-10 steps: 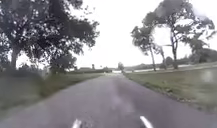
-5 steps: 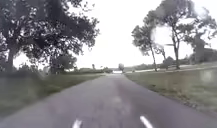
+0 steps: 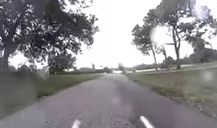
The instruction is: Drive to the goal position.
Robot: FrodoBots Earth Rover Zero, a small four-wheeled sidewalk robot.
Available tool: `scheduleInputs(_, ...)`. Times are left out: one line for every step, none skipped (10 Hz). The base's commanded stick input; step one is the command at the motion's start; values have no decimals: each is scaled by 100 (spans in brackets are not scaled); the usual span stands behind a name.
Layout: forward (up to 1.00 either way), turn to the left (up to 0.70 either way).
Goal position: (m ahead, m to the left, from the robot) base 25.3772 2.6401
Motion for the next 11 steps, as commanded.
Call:
scheduleInputs(70,0)
scheduleInputs(70,0)
scheduleInputs(70,0)
scheduleInputs(70,0)
scheduleInputs(70,0)
scheduleInputs(70,0)
scheduleInputs(70,0)
scheduleInputs(70,0)
scheduleInputs(70,-2)
scheduleInputs(70,-24)
scheduleInputs(70,-29)
